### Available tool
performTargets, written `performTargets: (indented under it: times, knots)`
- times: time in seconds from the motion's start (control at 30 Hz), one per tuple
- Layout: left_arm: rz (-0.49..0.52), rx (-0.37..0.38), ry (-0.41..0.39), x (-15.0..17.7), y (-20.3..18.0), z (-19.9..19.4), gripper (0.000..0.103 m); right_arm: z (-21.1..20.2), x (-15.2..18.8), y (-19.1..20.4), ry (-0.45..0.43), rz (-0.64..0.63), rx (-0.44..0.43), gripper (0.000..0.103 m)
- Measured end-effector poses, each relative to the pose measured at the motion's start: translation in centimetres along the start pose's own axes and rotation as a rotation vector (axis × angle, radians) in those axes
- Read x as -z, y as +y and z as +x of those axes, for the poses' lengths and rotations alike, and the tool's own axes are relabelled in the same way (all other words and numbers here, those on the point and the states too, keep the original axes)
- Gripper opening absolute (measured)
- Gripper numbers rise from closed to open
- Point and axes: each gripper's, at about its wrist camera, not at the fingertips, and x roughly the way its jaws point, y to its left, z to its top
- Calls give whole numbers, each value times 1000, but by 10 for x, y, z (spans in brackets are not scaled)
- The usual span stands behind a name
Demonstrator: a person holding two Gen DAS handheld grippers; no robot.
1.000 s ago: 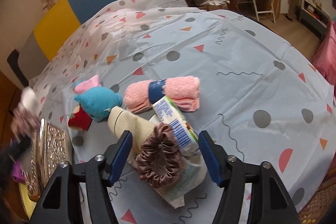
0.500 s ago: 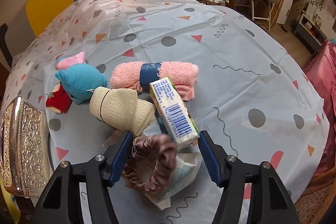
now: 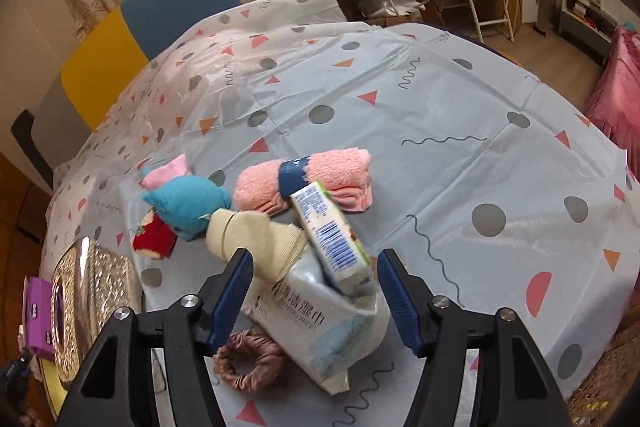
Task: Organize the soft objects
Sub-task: 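Carry the white cloth with scrunchie with the left tool into the tray, then grasp the brown scrunchie with the right tool and drop it in the tray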
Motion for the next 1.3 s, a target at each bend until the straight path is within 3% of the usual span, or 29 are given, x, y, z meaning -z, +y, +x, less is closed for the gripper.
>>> performTargets:
  times: [0.2,0.3,0.43,0.5,0.53,0.57,0.6,0.8,0.93,1.17,1.3]
  knots:
    - [-47,-24,0,9,26,-2,24,6,22,51,103,-216,-61,65]
    - [-40,-17,20,13,34,-2,24,24,37,80,182,-374,-10,67]
    - [-49,7,36,17,45,-2,27,58,58,97,292,-485,89,67]
    - [-41,33,48,18,47,-1,32,70,67,98,322,-498,114,61]
    - [-40,43,47,19,48,-2,43,69,68,99,308,-508,122,61]
    - [-38,40,41,20,49,-4,53,67,67,100,297,-513,121,46]
    - [-35,30,27,21,50,-7,56,66,67,101,291,-513,123,33]
    - [-4,-4,-15,35,54,-25,60,68,65,95,300,-483,112,34]
    - [21,-40,-48,48,50,-41,71,71,58,91,303,-469,107,36]
    - [73,-67,-103,64,35,-67,82,66,63,92,287,-479,106,32]
    - [90,-58,-116,69,28,-74,84,60,62,91,273,-471,74,21]
